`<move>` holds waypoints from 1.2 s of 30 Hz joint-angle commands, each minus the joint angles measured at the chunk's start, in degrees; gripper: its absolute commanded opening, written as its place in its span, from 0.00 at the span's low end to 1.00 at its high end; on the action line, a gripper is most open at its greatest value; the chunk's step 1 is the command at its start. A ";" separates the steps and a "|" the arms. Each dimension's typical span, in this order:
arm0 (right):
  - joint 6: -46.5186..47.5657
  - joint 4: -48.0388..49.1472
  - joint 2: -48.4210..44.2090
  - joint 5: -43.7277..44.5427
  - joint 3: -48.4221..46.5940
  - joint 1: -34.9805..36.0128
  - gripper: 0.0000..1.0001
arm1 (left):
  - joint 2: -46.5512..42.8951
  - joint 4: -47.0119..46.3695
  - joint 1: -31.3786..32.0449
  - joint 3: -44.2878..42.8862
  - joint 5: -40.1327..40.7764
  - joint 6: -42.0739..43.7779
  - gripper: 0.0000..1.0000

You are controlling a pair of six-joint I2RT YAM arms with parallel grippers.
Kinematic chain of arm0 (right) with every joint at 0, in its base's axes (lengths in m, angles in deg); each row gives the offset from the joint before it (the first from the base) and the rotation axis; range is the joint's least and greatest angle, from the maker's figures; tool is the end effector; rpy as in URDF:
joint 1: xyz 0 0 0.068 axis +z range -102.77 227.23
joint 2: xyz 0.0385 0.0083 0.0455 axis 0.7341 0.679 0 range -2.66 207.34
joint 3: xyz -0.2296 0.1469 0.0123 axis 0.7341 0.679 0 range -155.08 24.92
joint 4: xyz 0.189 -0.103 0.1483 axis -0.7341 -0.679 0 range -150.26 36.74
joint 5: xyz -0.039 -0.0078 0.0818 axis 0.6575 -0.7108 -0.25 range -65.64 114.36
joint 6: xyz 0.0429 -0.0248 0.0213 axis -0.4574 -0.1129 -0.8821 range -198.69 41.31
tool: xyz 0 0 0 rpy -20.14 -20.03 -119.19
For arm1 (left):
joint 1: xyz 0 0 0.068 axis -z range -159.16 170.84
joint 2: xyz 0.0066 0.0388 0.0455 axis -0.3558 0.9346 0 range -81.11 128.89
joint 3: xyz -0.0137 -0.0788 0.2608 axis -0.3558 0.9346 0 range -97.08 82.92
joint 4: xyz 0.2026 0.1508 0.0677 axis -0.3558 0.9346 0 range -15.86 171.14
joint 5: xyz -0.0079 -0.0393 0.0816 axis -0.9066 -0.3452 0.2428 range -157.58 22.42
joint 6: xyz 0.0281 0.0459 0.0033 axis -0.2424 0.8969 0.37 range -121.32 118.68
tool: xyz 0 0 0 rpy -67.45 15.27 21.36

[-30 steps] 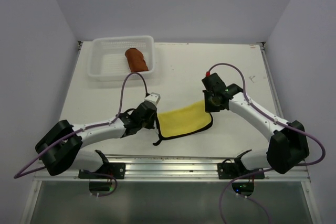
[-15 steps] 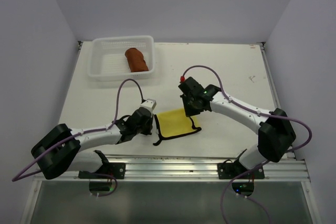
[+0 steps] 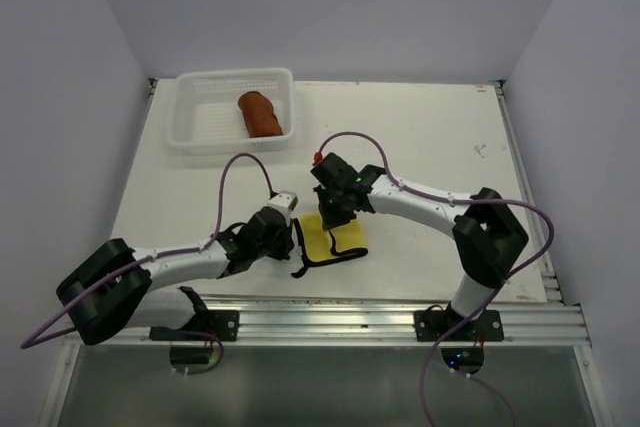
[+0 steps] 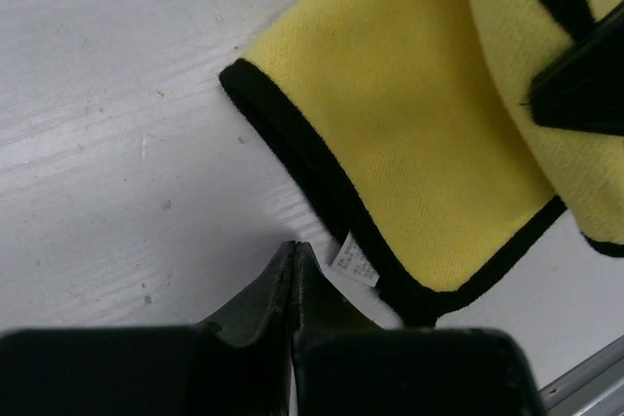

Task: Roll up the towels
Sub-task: Fold the towel

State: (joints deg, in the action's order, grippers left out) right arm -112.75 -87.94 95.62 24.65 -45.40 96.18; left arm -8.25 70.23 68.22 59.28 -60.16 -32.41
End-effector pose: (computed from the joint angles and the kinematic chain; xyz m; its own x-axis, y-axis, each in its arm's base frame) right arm 0.2320 0.2660 0.2156 -0.9047 -0.1860 -0.3833 -0.2968 0.9206 0.2538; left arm 0.1554 -0.1620 0.1417 -0.7574 0.0668 -0.6496 0.3236 0.9024 -0.2845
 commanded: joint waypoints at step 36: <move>-5.31 7.96 12.20 -7.15 -5.97 6.86 0.02 | 0.62 -5.06 -0.27 1.23 -1.62 -1.16 0.00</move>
State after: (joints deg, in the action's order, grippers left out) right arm -117.56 -82.56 107.77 21.09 -51.21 100.92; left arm -8.25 67.98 68.22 60.33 -61.60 -33.26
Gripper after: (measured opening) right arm 0.031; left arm 0.005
